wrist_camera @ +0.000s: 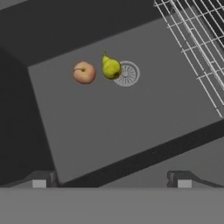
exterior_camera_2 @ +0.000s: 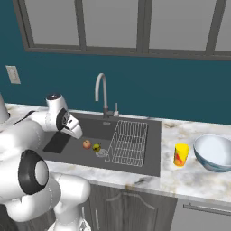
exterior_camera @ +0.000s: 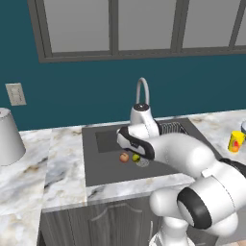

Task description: Remove the pear and peach from the sink. Then move the bowl and cup from the counter to the sink for washing.

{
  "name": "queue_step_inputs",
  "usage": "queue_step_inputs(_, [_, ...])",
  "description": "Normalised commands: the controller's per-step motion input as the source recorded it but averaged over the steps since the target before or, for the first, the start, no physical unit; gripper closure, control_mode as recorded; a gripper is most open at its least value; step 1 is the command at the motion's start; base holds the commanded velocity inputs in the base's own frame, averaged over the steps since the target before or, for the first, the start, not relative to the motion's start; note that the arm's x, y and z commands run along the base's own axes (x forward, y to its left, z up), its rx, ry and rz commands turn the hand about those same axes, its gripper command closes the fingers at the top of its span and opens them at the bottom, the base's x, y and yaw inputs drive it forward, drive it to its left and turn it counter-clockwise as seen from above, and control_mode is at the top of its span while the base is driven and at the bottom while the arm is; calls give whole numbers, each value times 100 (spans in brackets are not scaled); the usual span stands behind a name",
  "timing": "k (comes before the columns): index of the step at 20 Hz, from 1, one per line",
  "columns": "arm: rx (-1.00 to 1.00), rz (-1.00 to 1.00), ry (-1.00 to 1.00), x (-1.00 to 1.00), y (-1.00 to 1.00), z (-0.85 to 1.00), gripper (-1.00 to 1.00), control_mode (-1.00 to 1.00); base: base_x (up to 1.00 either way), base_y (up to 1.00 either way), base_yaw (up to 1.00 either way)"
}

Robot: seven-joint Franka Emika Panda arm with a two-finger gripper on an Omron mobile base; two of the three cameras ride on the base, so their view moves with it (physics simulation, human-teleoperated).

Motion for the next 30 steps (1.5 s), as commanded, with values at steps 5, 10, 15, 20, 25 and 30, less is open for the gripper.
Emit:
queue_step_inputs(5, [0, 0, 0, 15, 0, -9, -100, -100, 0, 0, 0])
queue_step_inputs(10, [0, 0, 0, 14, 0, -10, -100, -100, 0, 0, 0])
queue_step_inputs(15, [0, 0, 0, 12, 0, -10, -100, -100, 0, 0, 0])
queue_step_inputs(20, [0, 0, 0, 12, 0, -8, -100, -100, 0, 0, 0])
queue_step_inputs(25, [0, 3, 0, 9, -1, -8, -100, -100, 0, 0, 0])
queue_step_inputs(30, [0, 5, 0, 10, 0, -8, -100, -100, 0, 0, 0])
